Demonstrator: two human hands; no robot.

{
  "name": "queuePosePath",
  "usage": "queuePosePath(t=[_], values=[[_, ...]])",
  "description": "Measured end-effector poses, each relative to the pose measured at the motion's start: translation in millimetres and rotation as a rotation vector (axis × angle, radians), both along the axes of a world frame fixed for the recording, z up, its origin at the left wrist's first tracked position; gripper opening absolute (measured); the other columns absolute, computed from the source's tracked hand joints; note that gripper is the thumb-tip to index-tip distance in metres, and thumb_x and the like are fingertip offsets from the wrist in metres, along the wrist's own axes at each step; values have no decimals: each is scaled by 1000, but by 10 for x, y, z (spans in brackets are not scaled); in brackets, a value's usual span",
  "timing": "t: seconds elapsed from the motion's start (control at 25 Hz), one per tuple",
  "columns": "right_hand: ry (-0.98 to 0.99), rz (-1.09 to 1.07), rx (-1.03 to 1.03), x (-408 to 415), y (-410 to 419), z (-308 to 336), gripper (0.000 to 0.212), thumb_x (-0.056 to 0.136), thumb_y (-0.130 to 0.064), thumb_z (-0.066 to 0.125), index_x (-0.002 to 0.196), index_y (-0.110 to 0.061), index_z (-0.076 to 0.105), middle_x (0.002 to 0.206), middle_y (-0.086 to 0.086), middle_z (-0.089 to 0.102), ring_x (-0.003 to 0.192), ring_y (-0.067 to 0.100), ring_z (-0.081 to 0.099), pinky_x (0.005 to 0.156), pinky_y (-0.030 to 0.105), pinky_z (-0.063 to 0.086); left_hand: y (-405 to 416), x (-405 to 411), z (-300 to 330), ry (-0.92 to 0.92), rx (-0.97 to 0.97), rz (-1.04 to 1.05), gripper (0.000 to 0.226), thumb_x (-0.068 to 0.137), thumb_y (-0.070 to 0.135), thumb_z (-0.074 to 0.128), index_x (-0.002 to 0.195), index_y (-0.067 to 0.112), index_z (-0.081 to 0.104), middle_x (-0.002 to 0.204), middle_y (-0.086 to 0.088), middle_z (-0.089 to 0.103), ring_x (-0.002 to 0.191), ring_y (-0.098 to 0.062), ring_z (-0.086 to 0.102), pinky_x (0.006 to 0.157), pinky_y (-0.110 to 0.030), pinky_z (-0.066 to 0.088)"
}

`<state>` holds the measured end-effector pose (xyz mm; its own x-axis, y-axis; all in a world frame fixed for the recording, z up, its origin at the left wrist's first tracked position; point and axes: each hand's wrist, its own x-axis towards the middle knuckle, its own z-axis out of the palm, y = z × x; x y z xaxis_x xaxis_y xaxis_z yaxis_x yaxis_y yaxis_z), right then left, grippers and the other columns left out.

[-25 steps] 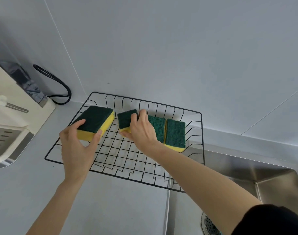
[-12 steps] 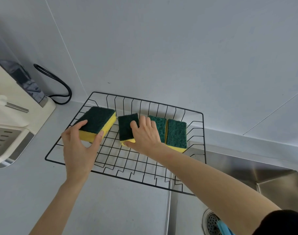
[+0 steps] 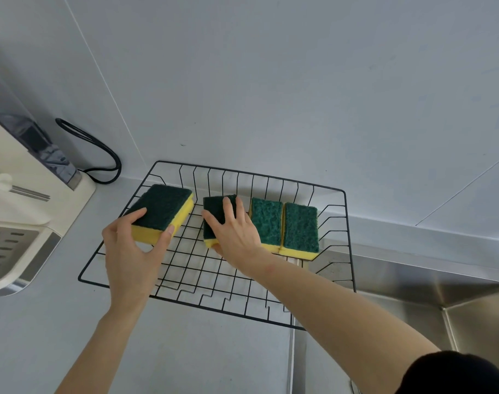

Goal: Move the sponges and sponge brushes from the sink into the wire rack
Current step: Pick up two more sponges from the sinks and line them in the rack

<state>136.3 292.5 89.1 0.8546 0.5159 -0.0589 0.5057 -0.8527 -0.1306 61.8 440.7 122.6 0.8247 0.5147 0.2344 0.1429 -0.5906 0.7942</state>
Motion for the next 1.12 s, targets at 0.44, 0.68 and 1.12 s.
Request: queuePosePath(t=[0.44, 0.68, 1.12], values=[[-97, -96, -13, -53, -90, -9, 72, 87, -41, 52, 143, -16, 15, 143, 30, 23, 136, 45, 17, 114, 53, 14, -5, 66, 21, 33, -25, -27, 53, 75, 27, 68, 122, 22, 45, 130, -16, 39, 114, -26, 45, 87, -31, 39], [-56, -43, -5, -97, -291, -55, 74, 88, -37, 52, 146, -22, 7, 153, 24, 9, 142, 40, 5, 116, 52, 3, -47, 125, 33, 61, 17, -35, 54, 74, 30, 69, 121, 21, 44, 128, -17, 41, 108, -25, 45, 83, -34, 40], [36, 128, 27, 69, -570, 20, 63, 94, -33, 43, 147, -23, 10, 157, 14, 7, 145, 28, 5, 118, 40, 7, -138, 442, -137, 272, 228, -116, 64, 68, 27, 75, 113, 5, 35, 120, -26, 38, 81, -27, 44, 65, -33, 38]])
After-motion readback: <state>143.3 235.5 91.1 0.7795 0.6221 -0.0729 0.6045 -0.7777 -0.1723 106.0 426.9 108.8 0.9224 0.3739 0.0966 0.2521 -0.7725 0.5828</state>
